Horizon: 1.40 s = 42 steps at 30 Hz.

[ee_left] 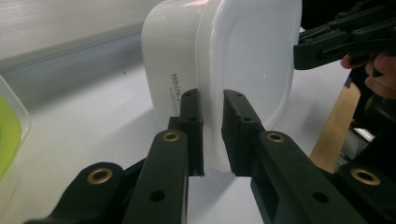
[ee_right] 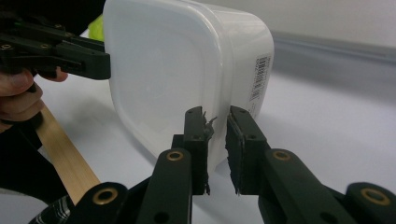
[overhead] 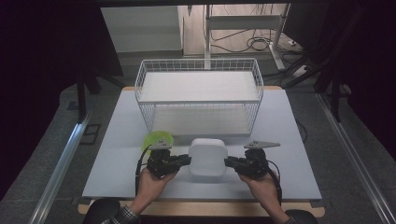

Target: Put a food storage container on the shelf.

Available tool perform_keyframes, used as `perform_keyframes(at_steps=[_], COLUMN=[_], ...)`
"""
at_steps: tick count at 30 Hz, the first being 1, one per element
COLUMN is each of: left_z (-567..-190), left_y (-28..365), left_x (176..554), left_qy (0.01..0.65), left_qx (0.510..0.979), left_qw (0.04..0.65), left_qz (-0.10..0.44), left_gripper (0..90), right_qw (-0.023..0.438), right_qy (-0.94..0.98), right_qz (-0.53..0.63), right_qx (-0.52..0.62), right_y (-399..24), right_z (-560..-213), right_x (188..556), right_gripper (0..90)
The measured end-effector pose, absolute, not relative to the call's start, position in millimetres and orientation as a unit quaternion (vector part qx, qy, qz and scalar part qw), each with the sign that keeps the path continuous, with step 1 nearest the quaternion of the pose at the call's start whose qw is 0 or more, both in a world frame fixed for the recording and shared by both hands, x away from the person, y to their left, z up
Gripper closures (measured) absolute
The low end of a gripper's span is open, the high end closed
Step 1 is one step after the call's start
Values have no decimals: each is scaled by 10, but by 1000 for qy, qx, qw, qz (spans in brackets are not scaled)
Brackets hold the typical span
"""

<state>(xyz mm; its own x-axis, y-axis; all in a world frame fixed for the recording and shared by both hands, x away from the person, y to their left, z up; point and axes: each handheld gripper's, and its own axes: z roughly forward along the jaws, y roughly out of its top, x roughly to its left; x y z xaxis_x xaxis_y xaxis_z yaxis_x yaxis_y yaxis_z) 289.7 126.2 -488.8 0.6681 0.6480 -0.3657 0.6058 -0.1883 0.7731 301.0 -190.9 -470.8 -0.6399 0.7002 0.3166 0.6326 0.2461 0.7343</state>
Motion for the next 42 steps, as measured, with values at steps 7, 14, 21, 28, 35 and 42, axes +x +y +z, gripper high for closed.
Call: perform_keyframes(at_steps=[7,14,21,28,35,42], left_z=[-4715,-4502,-4302,-4080,-3848,-3643], left_y=[1290,1333,1372,1414,1457,1504], left_x=[2935,2985,3050,3145,3235,3311], left_qy=[398,394,392,387,385,383], left_qx=[770,761,755,751,745,741], left_qw=[498,513,522,528,535,539], left_qz=[35,50,66,84,103,115], left_gripper=[797,796,794,794,793,793], right_qw=[48,82,100,107,122,131], right_qy=[784,784,778,773,768,765], right_qz=[464,479,496,505,517,525], right_qx=[410,385,372,369,358,349], right_y=[-1909,-1863,-1818,-1777,-1715,-1659], right_z=[-4576,-4315,-4070,-3886,-3660,-3460], right_x=[3048,3093,3164,3269,3372,3475], right_gripper=[786,787,788,788,788,787])
